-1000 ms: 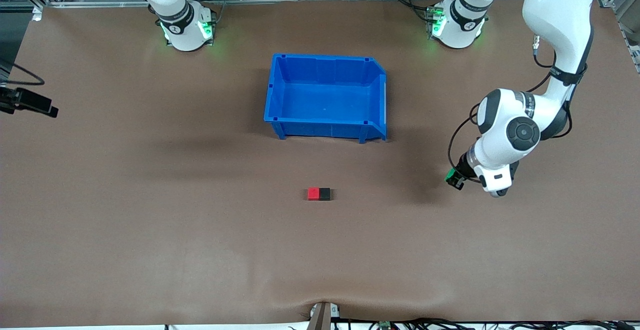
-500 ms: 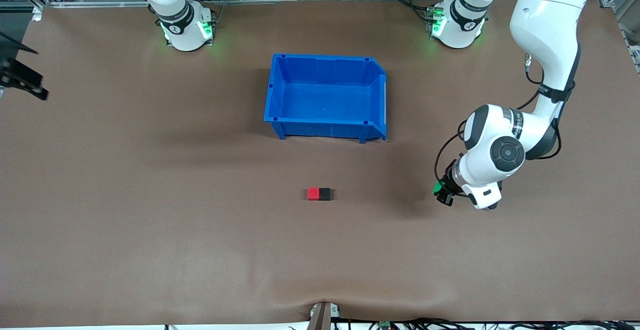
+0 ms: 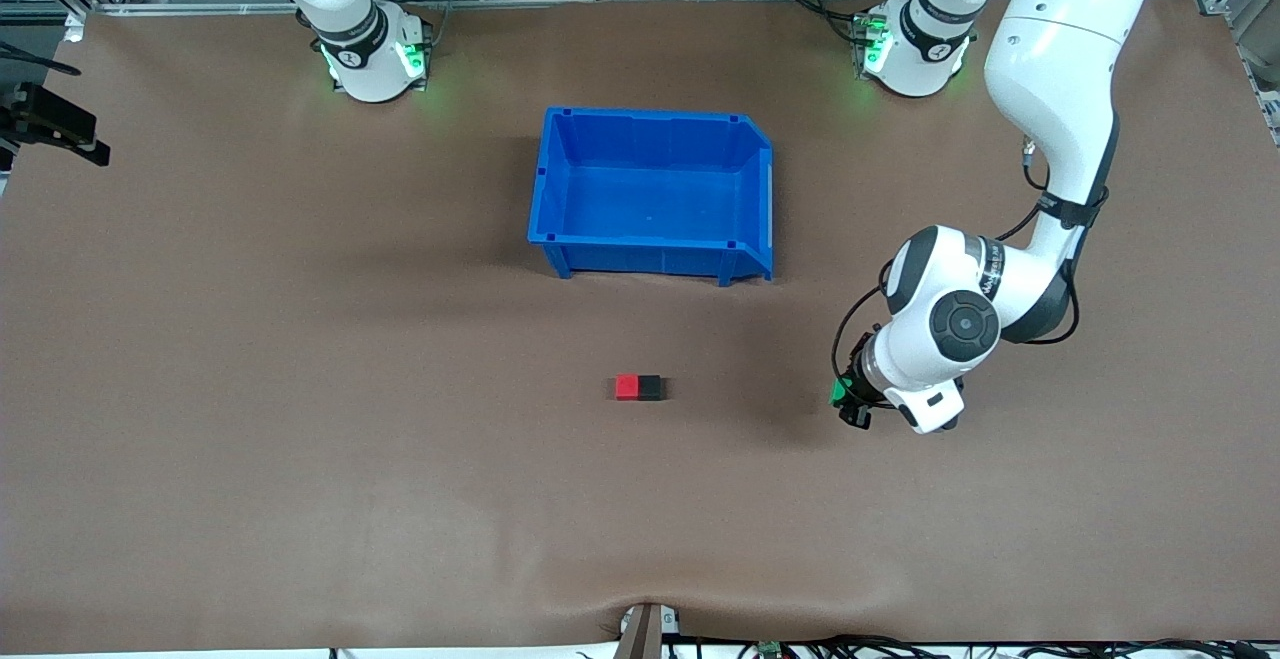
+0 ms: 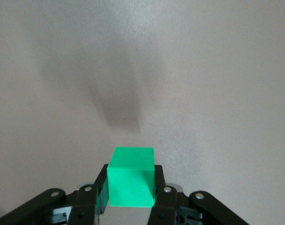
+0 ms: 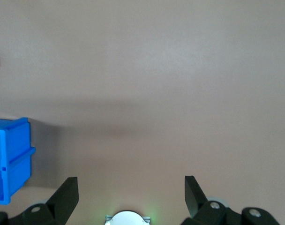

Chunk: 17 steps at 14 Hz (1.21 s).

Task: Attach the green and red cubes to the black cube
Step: 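Carry the green cube with the left gripper toward the black cube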

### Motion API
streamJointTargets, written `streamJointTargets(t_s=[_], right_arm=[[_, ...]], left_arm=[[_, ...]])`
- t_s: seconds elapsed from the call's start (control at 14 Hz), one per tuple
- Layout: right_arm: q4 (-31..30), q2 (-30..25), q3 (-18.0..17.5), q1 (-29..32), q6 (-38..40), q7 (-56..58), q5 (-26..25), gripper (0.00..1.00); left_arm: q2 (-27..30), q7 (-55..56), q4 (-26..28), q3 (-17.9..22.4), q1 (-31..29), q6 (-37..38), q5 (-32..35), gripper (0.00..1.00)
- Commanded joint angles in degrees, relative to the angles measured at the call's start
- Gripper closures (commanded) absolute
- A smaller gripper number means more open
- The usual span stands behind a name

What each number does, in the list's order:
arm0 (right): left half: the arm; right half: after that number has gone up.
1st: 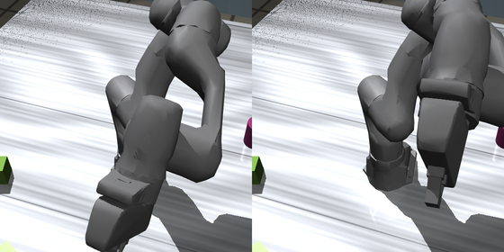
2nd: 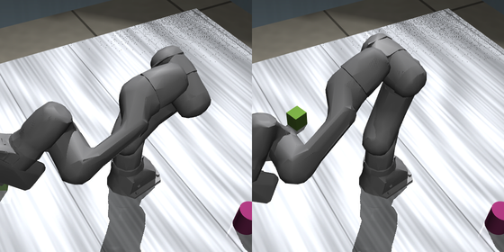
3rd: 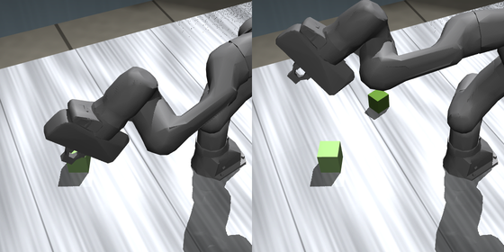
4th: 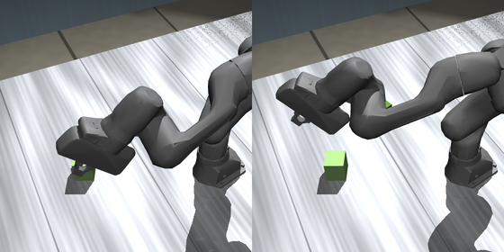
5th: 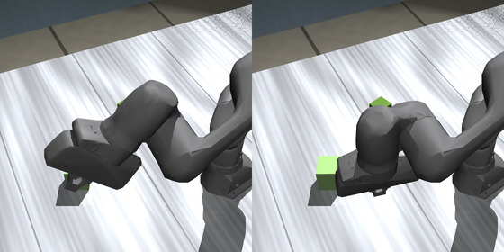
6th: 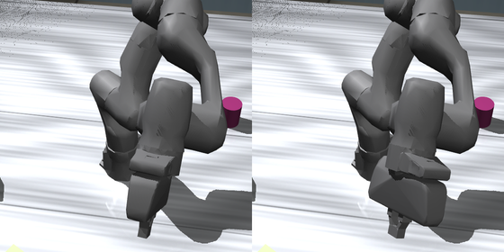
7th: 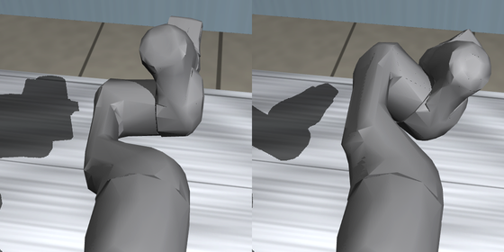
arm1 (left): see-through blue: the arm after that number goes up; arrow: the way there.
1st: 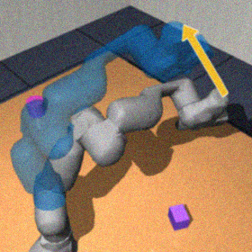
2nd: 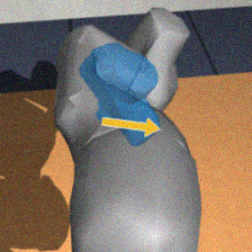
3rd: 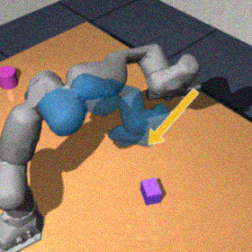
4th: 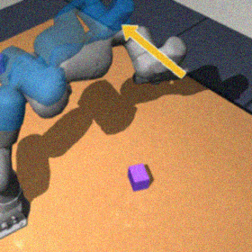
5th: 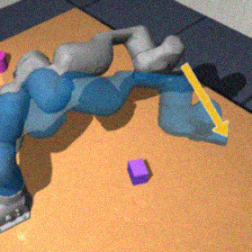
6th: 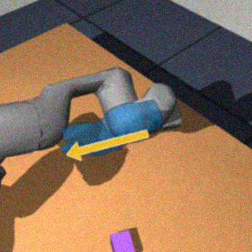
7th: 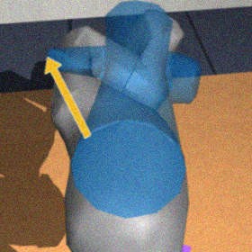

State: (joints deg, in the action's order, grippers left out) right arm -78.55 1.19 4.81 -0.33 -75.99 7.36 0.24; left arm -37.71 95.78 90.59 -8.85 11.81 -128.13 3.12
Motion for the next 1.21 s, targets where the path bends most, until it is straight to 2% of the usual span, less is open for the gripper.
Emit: streamJointTargets(t_s=[0.0, 0.5, 0.71, 1.14], right_arm=[[3.9, 0.9, 0.0, 0.3, 1.2, 0.3, 1.3, 0.00], [3.5, 0.6, 1.1, 0.3, 1.7, 0.7, 1.2, 0.00], [3.4, 0.6, 1.1, 0.3, 1.9, 0.7, 1.1, 0.00], [3.4, 0.6, 1.2, 0.5, 1.9, 0.7, 1.2, 0.00]], left_arm=[[-1.2, 3.0, -2.4, 0.1, 1.3, 1.5, -0.8, 1.00], [-2.7, 12.2, -6.4, 0.1, 3.7, 1.5, -4.4, 1.00], [-5.5, 16.8, -10.1, 0.1, 6.0, 1.4, -4.5, 1.00], [-8.9, 23.1, -13.6, 0.4, 10.2, 1.0, -4.5, 1.00]])
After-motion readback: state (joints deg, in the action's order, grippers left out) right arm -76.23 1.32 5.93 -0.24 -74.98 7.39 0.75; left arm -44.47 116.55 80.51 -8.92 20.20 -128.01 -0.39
